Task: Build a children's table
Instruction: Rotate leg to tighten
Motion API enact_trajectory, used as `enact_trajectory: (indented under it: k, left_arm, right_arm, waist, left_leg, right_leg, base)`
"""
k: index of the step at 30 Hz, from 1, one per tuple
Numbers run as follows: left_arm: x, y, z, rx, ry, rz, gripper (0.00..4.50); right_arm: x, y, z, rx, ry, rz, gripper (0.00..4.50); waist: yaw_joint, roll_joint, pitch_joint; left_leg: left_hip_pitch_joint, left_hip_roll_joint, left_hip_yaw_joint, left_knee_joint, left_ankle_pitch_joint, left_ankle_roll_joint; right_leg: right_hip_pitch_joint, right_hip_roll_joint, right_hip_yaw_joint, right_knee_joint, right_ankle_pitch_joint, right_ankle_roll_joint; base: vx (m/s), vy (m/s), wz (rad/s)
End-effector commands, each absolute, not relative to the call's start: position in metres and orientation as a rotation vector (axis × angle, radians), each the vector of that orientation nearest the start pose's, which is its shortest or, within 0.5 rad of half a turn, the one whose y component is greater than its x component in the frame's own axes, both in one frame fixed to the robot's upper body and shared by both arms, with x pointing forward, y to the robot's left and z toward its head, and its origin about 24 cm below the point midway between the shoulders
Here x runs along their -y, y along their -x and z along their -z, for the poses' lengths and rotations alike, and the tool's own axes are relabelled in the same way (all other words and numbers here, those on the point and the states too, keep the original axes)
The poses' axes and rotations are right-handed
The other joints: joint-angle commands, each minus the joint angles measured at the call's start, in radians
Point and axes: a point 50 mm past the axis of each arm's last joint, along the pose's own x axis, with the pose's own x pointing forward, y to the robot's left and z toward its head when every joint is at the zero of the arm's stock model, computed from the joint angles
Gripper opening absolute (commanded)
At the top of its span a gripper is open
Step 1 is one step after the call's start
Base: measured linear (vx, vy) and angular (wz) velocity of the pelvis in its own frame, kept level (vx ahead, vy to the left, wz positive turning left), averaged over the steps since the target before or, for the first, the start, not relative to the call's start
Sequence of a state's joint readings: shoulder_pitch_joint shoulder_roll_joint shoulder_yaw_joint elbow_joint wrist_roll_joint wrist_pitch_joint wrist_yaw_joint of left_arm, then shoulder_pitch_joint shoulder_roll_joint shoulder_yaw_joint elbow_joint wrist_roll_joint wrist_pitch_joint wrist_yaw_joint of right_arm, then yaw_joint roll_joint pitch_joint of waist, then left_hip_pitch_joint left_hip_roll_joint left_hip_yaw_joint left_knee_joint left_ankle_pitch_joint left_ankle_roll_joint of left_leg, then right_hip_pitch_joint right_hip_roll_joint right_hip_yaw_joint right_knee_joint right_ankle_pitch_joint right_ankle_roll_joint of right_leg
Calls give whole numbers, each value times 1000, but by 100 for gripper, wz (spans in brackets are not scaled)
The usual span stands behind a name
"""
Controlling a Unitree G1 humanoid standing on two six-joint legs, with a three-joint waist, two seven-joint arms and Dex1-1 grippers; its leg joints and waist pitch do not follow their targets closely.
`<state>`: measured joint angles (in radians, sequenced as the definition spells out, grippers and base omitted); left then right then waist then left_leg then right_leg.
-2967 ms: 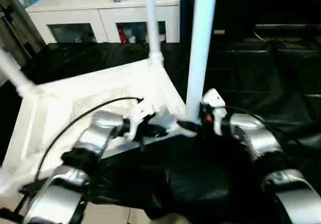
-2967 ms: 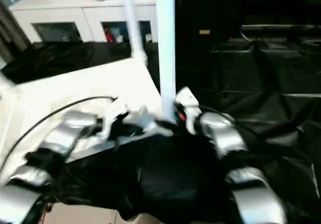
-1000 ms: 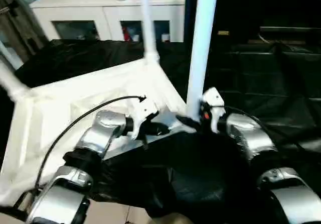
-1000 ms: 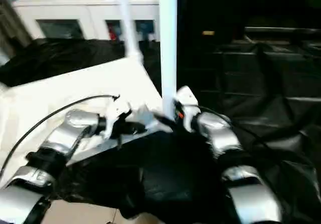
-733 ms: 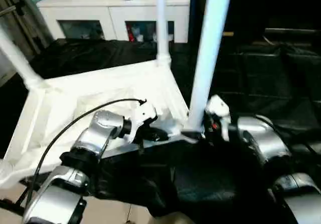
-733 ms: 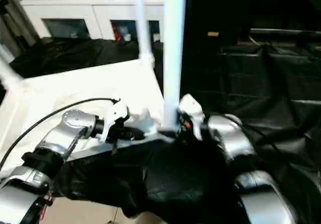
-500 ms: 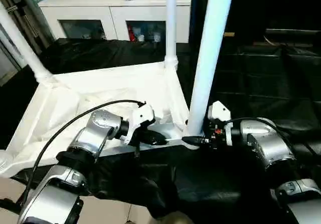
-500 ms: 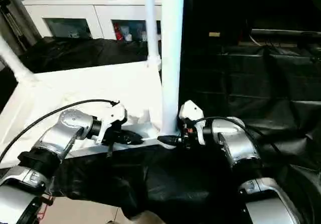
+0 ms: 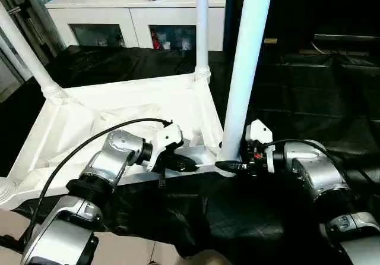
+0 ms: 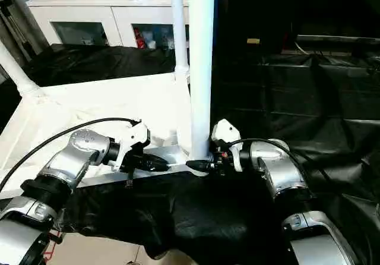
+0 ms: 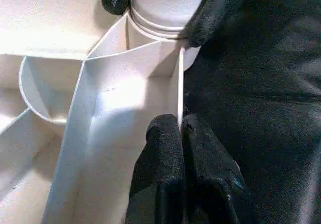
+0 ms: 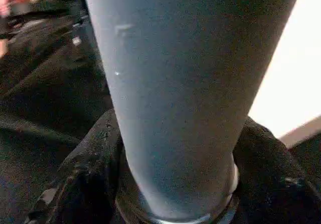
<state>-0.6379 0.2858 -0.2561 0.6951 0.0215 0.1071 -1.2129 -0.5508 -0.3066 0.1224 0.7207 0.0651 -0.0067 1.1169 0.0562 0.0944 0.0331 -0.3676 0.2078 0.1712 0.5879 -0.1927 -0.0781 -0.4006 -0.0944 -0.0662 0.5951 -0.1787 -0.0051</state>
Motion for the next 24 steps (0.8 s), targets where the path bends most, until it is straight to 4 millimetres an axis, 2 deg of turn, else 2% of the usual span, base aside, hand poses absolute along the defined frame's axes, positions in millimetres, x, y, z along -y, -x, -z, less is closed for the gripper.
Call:
enact_trajectory:
  k: [1,2,3,4,6,8,10,11,12,17,18,19,22,24]
  left_arm:
    - [-75,-339,-66,-313,-284,1213,0]
    - [-64,-343,-66,-308,-273,1160,0]
    - [-56,-343,-66,-306,-268,1139,0]
    - [-50,-341,-66,-303,-264,1156,0]
    - [-44,-338,-66,-300,-261,1188,0]
    - [-43,-337,-65,-300,-263,1201,0]
    - [-45,-337,-64,-300,-267,1191,0]
    - [-46,-338,-64,-301,-270,1184,0]
    - [-49,-339,-63,-305,-278,1174,0]
    - [-55,-341,-60,-316,-300,1144,0]
    - [-58,-340,-59,-318,-306,1148,0]
    - [-59,-339,-59,-320,-312,1156,0]
    - [-62,-338,-58,-324,-318,1169,0]
    - [-64,-337,-57,-328,-315,1185,0]
  right_arm:
    - [112,-318,3,-481,86,-885,267]
    - [101,-322,9,-501,50,-753,267]
    - [93,-324,11,-513,28,-689,267]
    - [85,-325,10,-506,16,-682,267]
    - [76,-326,7,-491,3,-689,267]
    - [72,-326,5,-482,-11,-696,267]
    - [72,-327,5,-481,-12,-686,267]
    - [71,-327,6,-481,-11,-679,267]
    - [71,-327,6,-479,-8,-684,267]
    - [72,-329,4,-444,62,-697,267]
    - [76,-329,0,-417,65,-736,301]
    - [79,-330,-2,-408,59,-754,322]
    - [88,-332,-7,-399,53,-796,346]
    - [95,-333,-12,-387,68,-829,362]
  waist:
    - [-9,-2,-48]
    - [-19,-6,-42]
    - [-29,-5,-43]
    - [-34,-6,-43]
    - [-41,-7,-41]
    - [-43,-5,-44]
    - [-47,-8,-45]
    - [-47,-7,-46]
    - [-48,-7,-46]
    - [-50,-8,-44]
    - [-50,-11,-44]
    - [-49,-9,-44]
    - [-51,-10,-46]
    - [-47,-11,-48]
  left_leg:
    - [3,13,4,-75,-224,63]
    - [11,10,0,-80,-283,19]
    - [15,5,-4,-82,-310,-7]
    - [16,5,-6,-81,-322,-11]
    - [11,3,-8,-85,-364,2]
    - [12,4,-6,-83,-363,16]
    - [6,3,-5,-84,-350,28]
    - [10,5,-2,-82,-345,33]
    - [7,5,-3,-82,-339,36]
    - [8,6,-4,-84,-354,36]
    - [7,6,-4,-84,-350,36]
    - [7,7,-4,-85,-353,38]
    - [6,7,-3,-83,-345,48]
    - [3,9,-1,-81,-309,61]
  right_leg:
    - [46,-40,27,-71,-225,-251]
    - [44,-42,24,-81,-339,-222]
    - [44,-43,24,-87,-410,-191]
    - [41,-43,24,-90,-424,-183]
    - [43,-41,23,-97,-446,-163]
    - [40,-39,26,-96,-394,-178]
    - [46,-38,25,-92,-354,-191]
    - [43,-39,26,-93,-347,-199]
    - [45,-39,25,-91,-339,-206]
    - [42,-41,24,-94,-383,-197]
    - [44,-41,25,-94,-375,-197]
    - [43,-42,25,-94,-374,-198]
    - [46,-40,26,-91,-340,-209]
    - [49,-40,26,-86,-288,-224]
  base:
    - [0,0,0]
    - [0,0,0]
    - [0,0,0]
    - [0,0,0]
    - [0,0,0]
    - [0,0,0]
    - [0,0,0]
    - [0,0,0]
    - [0,0,0]
    - [0,0,0]
    - [0,0,0]
    - [0,0,0]
    - [0,0,0]
    - [0,0,0]
